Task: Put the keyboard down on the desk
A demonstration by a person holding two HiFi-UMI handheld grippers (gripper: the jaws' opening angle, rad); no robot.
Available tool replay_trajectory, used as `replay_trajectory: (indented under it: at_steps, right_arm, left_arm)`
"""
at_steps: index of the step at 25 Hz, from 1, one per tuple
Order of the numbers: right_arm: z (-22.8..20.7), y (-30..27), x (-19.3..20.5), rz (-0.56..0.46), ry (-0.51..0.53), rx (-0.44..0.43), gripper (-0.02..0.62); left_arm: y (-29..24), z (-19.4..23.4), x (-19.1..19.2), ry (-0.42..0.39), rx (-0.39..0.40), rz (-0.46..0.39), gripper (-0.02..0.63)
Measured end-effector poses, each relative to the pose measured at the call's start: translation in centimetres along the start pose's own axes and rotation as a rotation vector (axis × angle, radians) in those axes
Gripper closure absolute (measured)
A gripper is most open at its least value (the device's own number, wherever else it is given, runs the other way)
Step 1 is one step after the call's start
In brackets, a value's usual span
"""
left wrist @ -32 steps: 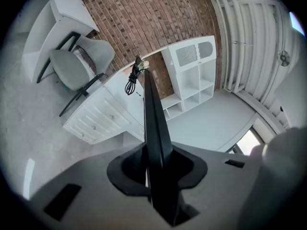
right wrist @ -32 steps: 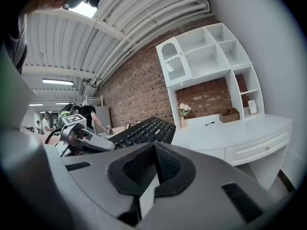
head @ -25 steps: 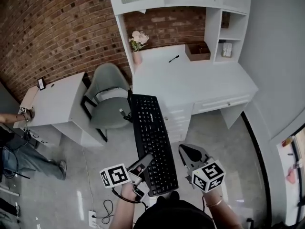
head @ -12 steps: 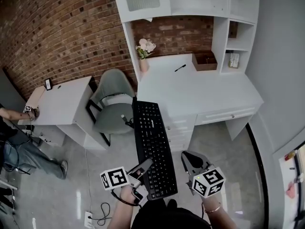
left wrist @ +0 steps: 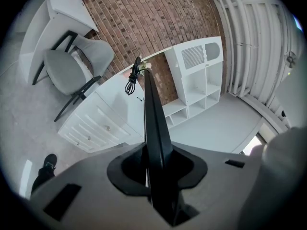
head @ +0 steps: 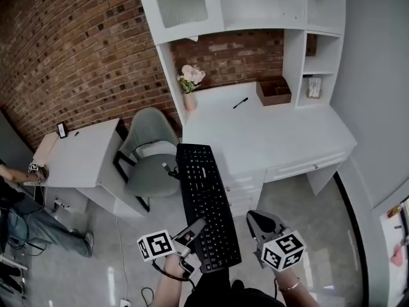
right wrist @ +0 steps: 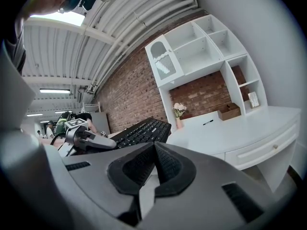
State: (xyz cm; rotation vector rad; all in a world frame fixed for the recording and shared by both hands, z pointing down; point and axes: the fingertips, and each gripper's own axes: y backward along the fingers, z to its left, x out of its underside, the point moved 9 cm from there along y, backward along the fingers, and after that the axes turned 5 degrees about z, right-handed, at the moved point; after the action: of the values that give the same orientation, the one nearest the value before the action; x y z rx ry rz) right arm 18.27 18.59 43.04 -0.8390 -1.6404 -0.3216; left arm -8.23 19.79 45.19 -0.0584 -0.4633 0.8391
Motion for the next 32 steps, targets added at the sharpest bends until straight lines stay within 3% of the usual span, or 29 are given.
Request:
replay_trajectory:
  at_steps: [20, 32]
  right_arm:
    - [-5.8, -18.5, -6.4, 0.015, -0.044, 0.114, 0.591]
    - [-7.4, -24.4, -7.9, 0.029, -0.043, 0.162, 0.591]
  left_arm:
    - [-11.1, 7.5, -19.2, 0.016, 0.047, 0.127, 0.512]
    - [-15.5, 10.8, -24.5, 0.023, 0.044, 0.197, 0.512]
